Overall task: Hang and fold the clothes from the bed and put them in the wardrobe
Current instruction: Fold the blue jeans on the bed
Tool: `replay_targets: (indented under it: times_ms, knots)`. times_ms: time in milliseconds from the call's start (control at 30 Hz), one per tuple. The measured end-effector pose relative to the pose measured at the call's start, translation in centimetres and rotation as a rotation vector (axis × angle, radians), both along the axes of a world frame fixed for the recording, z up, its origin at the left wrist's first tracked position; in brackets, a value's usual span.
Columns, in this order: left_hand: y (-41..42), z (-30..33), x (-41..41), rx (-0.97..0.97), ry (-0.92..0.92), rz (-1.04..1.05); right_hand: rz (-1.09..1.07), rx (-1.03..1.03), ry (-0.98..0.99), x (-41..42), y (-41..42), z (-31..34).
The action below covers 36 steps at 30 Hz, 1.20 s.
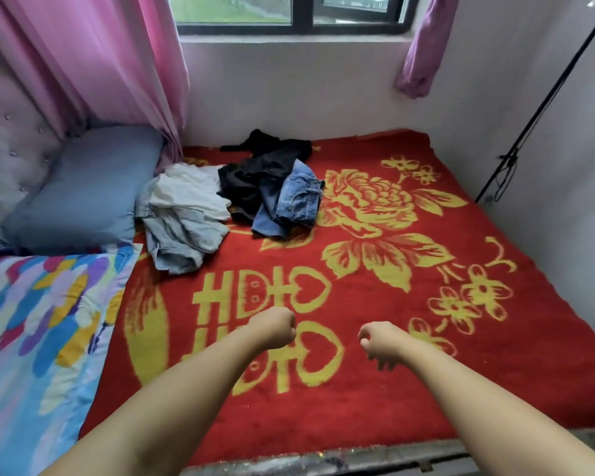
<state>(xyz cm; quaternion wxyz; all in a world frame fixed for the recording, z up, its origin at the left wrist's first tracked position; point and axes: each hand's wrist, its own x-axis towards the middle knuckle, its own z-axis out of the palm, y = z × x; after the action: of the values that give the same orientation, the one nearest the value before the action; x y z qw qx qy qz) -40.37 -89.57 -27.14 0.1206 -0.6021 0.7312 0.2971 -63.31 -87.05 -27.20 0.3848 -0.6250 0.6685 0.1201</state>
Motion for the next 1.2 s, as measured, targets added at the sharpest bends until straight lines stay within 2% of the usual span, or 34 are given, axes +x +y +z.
replay_targets:
  times_ms: [167,333,500,667,800,967,1033,1133,1200]
  knots:
    - [-7.2,-5.2,-4.2,0.032,0.017,0.132,0.07,-0.075,-0.031,-3.2,-9.9,-5.1]
    - [-9.8,-13.5,-6.9,0.073,0.027,0.184,0.033,-0.09,-0.007,-4.5,-15.9,-15.5]
    - [-16.6,-21.3,-6.1,0.031,-0.023,0.141,0.012,-0.118,-0.023,-2.5,-22.8,-25.9]
    - [-26.5,-26.1,-5.3,-0.117,-0.118,0.082,-0.093,-0.429,-0.065,1.9,-30.2,-31.7]
    - [-34.4,-28.4,-5.2,-0.305,-0.114,-0.025,0.033,-0.705,-0.027,1.4,-30.9,-36.6]
    - [-43.2,-31.0,-4.6,-0.621,-0.337,-0.321,0.103,-0.773,-0.004,0.8,-30.7,-38.2]
    - [-46.8,-30.9,-4.4,-0.71,-0.402,-0.311,0.115,-0.758,0.007,1.0,-30.6,-38.2]
    - [-52.0,-30.1,-3.6,-0.657,-0.492,-0.235,0.129,-0.753,0.018,0.9,-30.8,-38.4]
    - [-53.9,-29.1,-2.9,-0.58,-0.433,-0.153,0.143,-0.767,0.016,1.0,-30.6,-38.6]
